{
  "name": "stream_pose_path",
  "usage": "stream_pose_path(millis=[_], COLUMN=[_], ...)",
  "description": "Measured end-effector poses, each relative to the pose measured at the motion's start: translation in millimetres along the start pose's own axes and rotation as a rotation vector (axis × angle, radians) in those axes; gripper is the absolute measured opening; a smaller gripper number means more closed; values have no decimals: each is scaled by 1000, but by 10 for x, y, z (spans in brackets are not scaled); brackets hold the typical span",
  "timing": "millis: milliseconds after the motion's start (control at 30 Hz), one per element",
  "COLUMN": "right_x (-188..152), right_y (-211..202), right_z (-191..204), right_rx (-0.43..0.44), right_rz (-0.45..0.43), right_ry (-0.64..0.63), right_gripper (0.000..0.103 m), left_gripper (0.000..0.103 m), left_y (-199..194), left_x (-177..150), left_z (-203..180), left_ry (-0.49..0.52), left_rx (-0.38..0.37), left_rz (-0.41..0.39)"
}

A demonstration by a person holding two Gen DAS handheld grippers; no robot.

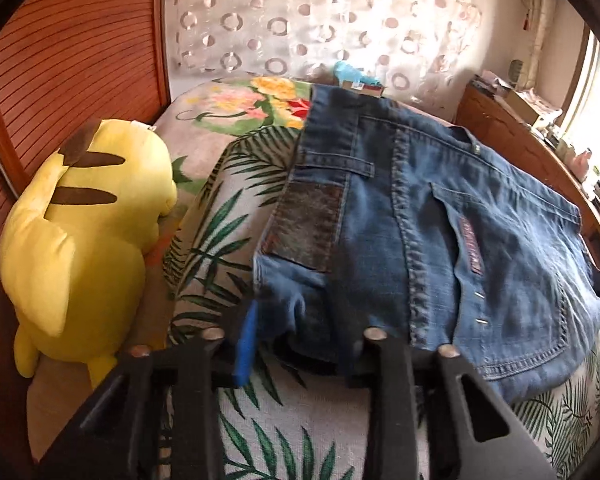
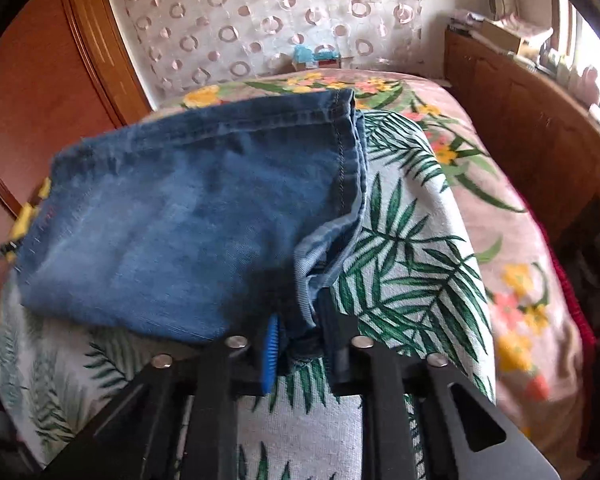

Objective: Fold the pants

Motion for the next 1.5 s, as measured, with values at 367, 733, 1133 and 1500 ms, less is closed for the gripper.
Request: stream_pose_path(millis=[367,733,1133,1500], right_x=[21,-417,-1091,-1481], right_y=[-554,-1190,-1581,-1065], right_z=[81,127,-48,-271], right_rx=[-1,-12,46,17], right_rz=[-166,-239,-214,-79], right_ry=[-25,-78,-79,17], right_gripper=[7,7,7,7], left_gripper=[16,14,14,18], left_y=[-656,-1516,-1635,-1249], left_x=[56,-233,-890,-1198], left_z=[-271,-346,-60,50], left_ry=[77,100,85,75], left_rx=[17,-38,-82,-89], left_rz=[-127,-222,-171,-63])
Point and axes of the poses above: each gripper's, at about its wrist camera, not at the fingertips, and y roughly the way its jaws point, z to its left, x to its top, the point moved 2 cm from there along y, roughly the way its jaws point, and after that the axes turned 3 degrees about -y, right-handed, at the moved point
